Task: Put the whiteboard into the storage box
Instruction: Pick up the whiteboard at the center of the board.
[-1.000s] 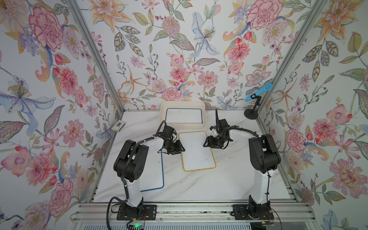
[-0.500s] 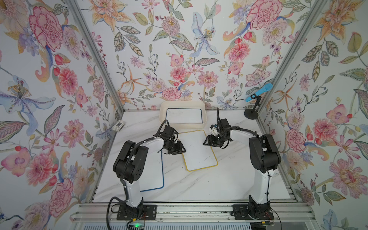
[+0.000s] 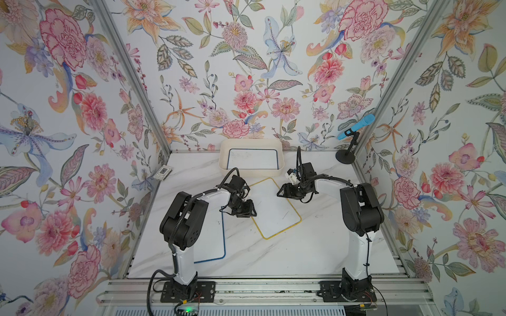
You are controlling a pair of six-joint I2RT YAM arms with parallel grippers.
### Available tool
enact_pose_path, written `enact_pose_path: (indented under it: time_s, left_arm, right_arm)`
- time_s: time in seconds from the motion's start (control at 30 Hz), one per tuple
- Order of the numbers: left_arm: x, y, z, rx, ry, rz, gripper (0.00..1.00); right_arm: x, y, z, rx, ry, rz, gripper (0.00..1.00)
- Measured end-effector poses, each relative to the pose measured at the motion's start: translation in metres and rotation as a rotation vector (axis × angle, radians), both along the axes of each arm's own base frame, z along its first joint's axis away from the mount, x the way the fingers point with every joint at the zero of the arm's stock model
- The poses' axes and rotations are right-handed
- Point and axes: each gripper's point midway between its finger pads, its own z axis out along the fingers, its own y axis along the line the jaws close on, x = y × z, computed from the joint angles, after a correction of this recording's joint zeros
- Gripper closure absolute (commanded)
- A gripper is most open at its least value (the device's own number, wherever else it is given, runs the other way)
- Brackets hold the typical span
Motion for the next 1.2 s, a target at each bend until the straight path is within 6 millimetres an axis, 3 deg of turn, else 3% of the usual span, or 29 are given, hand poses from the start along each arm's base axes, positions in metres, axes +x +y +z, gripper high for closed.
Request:
enact_pose_path:
  time_s: [0.4,0.83,1.2]
  left_arm:
    - [0.014,0.009,-0.004,0.136,0.023,0.070,0.60]
    - [0.054,0.038,-0.004,0.219,-0.090,0.220,0.59]
    - [0.057,0.040,-0.005,0.225,-0.118,0.222,0.60]
  right_arm:
    - [0.001,0.002,0.001,0.023,-0.013,-0.012,0.33]
    - [-0.027,0.012,0.002,0.046,0.041,0.014,0.29]
    - [-0.031,0.017,0.003,0.053,0.066,0.019,0.27]
